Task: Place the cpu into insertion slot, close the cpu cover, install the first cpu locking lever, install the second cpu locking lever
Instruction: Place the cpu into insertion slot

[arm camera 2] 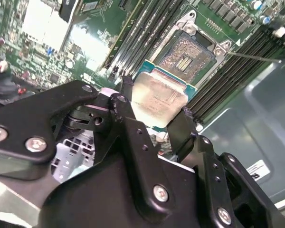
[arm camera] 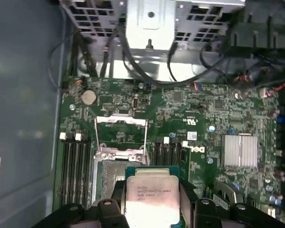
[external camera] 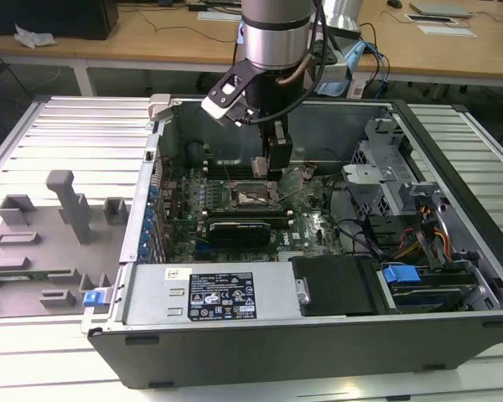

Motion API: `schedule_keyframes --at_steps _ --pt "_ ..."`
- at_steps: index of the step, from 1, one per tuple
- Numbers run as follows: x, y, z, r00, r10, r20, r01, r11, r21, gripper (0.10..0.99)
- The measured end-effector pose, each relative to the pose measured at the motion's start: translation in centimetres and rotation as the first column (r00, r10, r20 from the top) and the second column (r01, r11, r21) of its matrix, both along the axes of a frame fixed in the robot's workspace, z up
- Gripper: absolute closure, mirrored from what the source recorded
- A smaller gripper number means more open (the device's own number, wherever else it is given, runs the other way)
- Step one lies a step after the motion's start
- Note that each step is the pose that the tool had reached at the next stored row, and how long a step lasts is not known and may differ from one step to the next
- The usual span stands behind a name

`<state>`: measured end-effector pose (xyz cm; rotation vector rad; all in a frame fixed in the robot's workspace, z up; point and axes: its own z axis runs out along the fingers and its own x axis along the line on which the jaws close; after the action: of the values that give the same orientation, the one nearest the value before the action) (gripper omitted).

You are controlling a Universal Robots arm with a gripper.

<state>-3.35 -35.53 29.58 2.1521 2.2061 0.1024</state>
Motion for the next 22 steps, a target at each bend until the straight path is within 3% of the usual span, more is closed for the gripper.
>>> schedule_keyframes --at_steps 4,7,15,18,20,22 --pt "0.00 0.00 -0.29 0.9965 -0.083 0.0001 0.083 0.9965 0.000 0.545" --pt "-0.29 0.04 -0.65 0.9963 -0.086 0.0069 0.086 0.9963 0.000 0.545" --pt "-1.22 0.44 -1.86 0.9970 -0.069 0.0353 0.069 0.9976 0.002 0.545" --pt "-1.29 0.52 -2.47 0.9977 -0.055 0.0393 0.055 0.9985 0.003 0.545" --pt "-1.30 0.64 -3.24 0.9978 -0.054 0.0394 0.053 0.9986 0.002 0.545" --pt "-1.27 0.83 -3.53 0.9978 -0.053 0.0395 0.053 0.9986 0.001 0.545"
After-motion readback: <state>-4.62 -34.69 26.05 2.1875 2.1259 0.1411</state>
